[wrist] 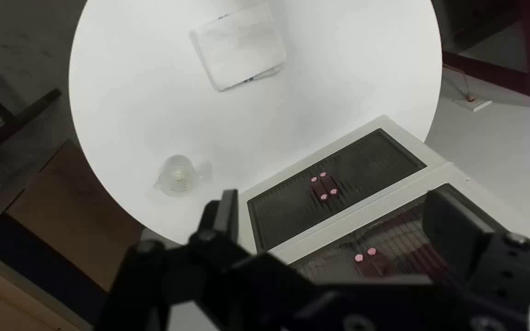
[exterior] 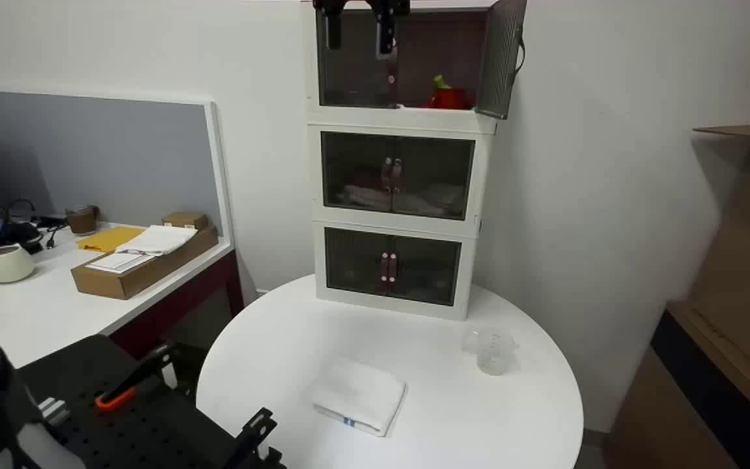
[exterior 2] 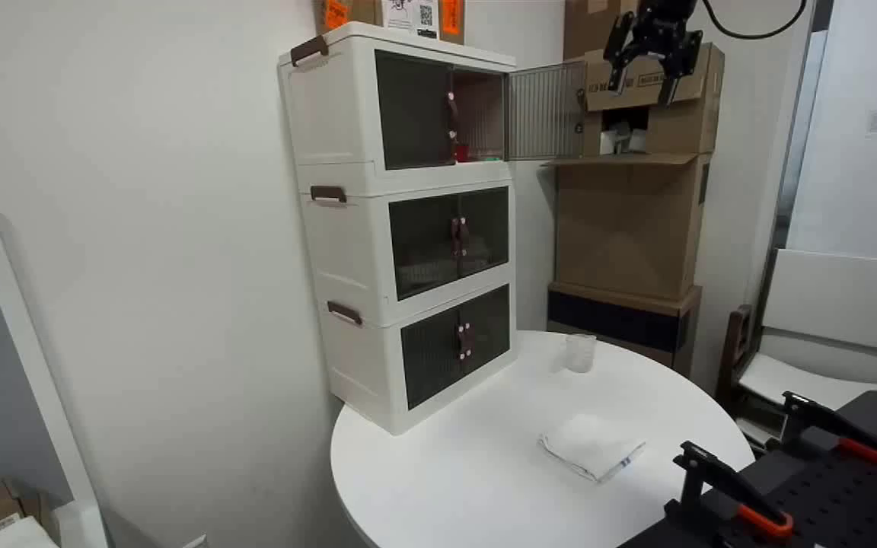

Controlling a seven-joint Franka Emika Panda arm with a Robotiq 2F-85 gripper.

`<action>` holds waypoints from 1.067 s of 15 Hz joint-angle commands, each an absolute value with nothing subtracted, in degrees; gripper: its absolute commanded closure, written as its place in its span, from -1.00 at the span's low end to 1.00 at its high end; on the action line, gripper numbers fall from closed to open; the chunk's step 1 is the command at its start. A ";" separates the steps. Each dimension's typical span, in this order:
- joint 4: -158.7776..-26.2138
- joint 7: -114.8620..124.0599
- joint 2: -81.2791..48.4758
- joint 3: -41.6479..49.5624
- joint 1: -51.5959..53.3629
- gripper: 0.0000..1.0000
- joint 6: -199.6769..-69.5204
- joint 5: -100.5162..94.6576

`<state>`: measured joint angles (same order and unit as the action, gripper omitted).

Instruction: Remove the orange cup from the top cabinet and put it on the table

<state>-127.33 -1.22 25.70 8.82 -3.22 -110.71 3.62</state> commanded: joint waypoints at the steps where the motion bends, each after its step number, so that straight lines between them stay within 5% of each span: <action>1: -127.17 -1.56 25.61 8.10 -4.12 -1.00 -110.56 4.01; 16: -115.24 -4.05 3.31 6.69 0.97 -1.00 -138.57 26.22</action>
<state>-121.06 -3.13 9.05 7.50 1.08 -137.11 23.33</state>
